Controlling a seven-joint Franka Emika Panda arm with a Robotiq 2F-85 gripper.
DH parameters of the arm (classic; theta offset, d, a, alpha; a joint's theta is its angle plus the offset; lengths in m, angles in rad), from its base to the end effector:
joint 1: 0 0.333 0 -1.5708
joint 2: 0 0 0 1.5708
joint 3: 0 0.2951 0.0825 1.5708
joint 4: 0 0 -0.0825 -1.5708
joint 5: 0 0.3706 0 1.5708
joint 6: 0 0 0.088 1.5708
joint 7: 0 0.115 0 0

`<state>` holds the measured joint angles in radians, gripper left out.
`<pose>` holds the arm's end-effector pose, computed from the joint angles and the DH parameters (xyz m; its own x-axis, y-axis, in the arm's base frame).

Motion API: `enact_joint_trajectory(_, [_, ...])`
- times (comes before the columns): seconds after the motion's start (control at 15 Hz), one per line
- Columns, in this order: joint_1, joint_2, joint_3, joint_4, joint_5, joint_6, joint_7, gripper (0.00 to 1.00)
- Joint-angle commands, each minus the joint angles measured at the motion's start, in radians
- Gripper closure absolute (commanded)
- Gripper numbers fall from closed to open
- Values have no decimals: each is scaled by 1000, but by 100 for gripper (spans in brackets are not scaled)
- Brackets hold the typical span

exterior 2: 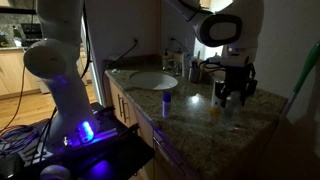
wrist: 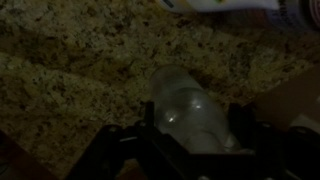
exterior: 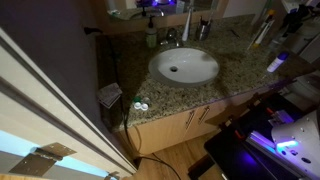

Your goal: Pick the clear bottle on the left and put it near the sink

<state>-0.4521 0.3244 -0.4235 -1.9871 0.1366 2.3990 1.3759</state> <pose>0.3921 -0.4543 0.3066 -0.6819 -0.7297 0.0507 -0.7299 0.6741 -0.1135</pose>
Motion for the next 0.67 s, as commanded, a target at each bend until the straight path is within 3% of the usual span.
enact_joint_trajectory(0.0, [-6,36,-3,15,49,-23,-30,55])
enact_joint_trajectory(0.07, [-7,36,-4,19,53,-27,-30,61])
enact_joint_trajectory(0.33, [-10,-26,-1,55,51,-129,-88,62])
enact_joint_trajectory(0.6, [22,-200,9,61,25,-250,-248,62])
